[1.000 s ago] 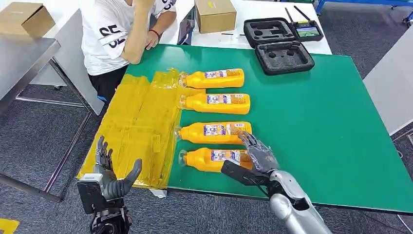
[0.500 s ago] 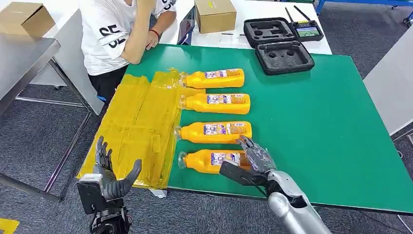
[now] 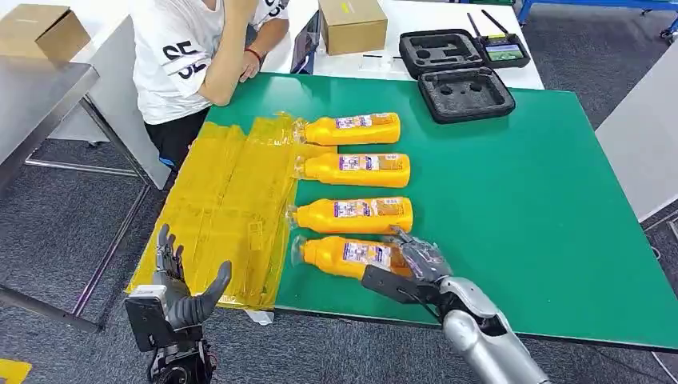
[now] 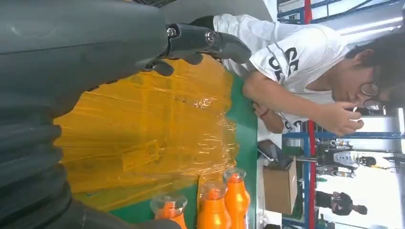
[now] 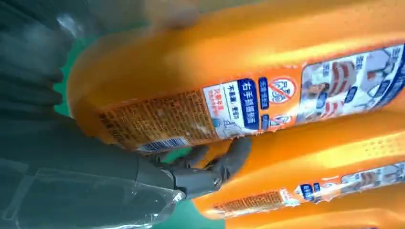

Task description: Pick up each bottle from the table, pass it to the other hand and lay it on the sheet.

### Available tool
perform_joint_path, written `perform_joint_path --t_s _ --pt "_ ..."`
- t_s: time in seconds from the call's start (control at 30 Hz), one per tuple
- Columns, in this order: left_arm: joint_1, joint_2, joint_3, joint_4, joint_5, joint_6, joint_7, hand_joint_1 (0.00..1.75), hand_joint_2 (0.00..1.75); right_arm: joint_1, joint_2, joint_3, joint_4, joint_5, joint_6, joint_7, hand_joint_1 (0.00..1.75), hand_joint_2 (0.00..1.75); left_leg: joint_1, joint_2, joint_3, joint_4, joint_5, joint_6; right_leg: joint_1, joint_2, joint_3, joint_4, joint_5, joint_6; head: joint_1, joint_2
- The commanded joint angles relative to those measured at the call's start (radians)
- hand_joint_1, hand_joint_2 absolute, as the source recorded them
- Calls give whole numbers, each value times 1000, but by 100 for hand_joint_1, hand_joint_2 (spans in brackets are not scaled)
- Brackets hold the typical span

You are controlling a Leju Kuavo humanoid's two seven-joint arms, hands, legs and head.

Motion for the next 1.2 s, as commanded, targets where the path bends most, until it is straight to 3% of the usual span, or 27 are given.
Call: perform_joint_path --t_s 0.03,0.63,0.77,0.8,0.93,1.03,1.2 --pt "-17 21 -4 48 9 -2 6 0 175 -65 -29 65 101 -39 44 -19 175 175 0 1 7 -1 -3 1 1 0 7 -1 -2 -2 0 0" --pt "-21 26 -11 58 20 5 1 0 175 -65 -43 94 104 -74 53 -38 175 175 0 0 5 -1 -2 1 0 -1 5 -1 -2 -1 0 0" --pt "-37 26 -20 76 26 -7 -6 0 175 -49 -19 35 33 -235 0 -220 175 175 0 -1 3 -1 -1 1 0 -1 4 -1 -1 -1 0 0" --pt "-40 25 -20 79 26 -7 -6 0 175 -50 -19 36 22 -234 -1 -218 175 175 0 -1 5 -1 -2 1 0 -1 6 -1 -2 -2 0 0" --pt "-55 18 -21 96 38 -8 -30 0 175 -2 30 -49 -89 -440 -35 -460 175 175 -1 0 3 0 -2 1 0 -1 3 0 -2 -2 -1 0" --pt "-37 10 -18 57 70 -26 -39 0 175 -7 108 -74 -145 -480 -56 -482 175 175 0 1 4 0 -3 1 0 0 4 1 -2 -2 0 0" --pt "-16 23 -32 -5 121 -93 -27 0 175 1 148 -92 -89 -466 -111 -468 175 175 0 2 5 1 -3 1 1 1 5 1 -3 -2 0 0"
